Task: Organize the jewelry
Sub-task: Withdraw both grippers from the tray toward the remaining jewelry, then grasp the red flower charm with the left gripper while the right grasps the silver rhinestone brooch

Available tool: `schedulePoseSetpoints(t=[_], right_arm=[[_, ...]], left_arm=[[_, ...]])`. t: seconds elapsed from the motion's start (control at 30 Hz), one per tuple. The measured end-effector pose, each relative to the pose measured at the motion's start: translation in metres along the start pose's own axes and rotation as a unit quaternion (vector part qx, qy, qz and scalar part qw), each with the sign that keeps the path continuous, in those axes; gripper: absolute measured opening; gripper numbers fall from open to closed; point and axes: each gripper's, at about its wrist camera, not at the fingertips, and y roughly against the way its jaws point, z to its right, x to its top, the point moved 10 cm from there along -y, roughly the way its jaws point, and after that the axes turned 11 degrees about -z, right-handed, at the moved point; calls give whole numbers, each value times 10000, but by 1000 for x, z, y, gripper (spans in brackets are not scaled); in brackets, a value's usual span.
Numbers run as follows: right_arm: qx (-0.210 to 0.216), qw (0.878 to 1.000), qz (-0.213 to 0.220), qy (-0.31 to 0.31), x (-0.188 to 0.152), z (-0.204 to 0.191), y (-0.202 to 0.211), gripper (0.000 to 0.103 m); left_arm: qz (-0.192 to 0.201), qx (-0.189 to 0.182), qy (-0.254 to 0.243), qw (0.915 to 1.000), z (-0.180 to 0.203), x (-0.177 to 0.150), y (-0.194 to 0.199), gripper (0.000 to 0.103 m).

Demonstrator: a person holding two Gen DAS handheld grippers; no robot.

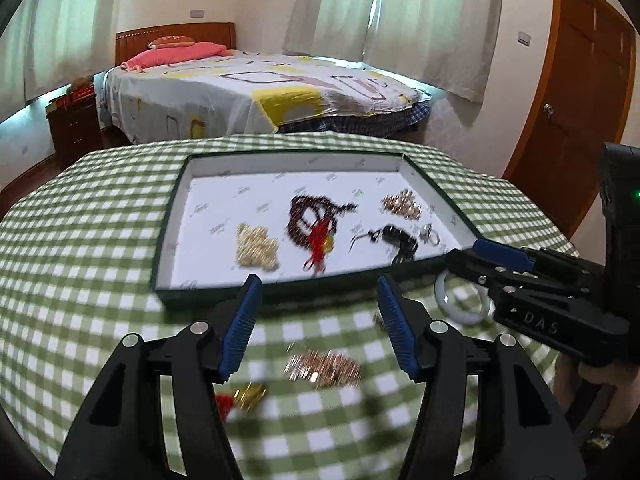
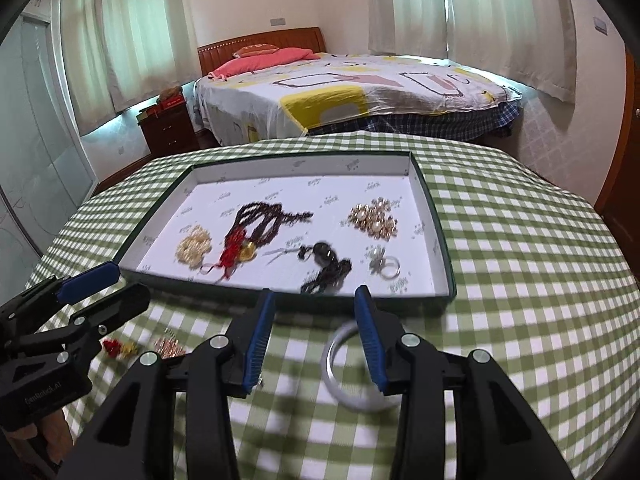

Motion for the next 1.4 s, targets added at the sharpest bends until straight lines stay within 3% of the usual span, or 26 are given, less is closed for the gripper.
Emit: schedulePoseSetpoints(t=[0.5, 0.87, 0.97, 1.17, 1.4], right_arm=[[-23, 9997, -216, -62, -55, -1, 8, 42], [-13, 9997, -250, -68, -67, -1, 8, 42], [-13, 9996, -271, -82, -68, -1, 7, 42], [-11, 9995, -283, -99, -67, 1, 5, 42], [-17, 9995, -295, -96, -68, 0, 4, 42]], left_arm=[[-321, 273, 324, 9986, -33, -67, 14, 58], [-496, 459, 463, 9966, -50, -69, 0, 56], [-573, 405, 495, 9963, -54, -70, -4, 48], [-638, 278, 480, 9964, -58, -69, -10, 42], [-747, 99, 354, 9965, -52, -72, -16, 11]])
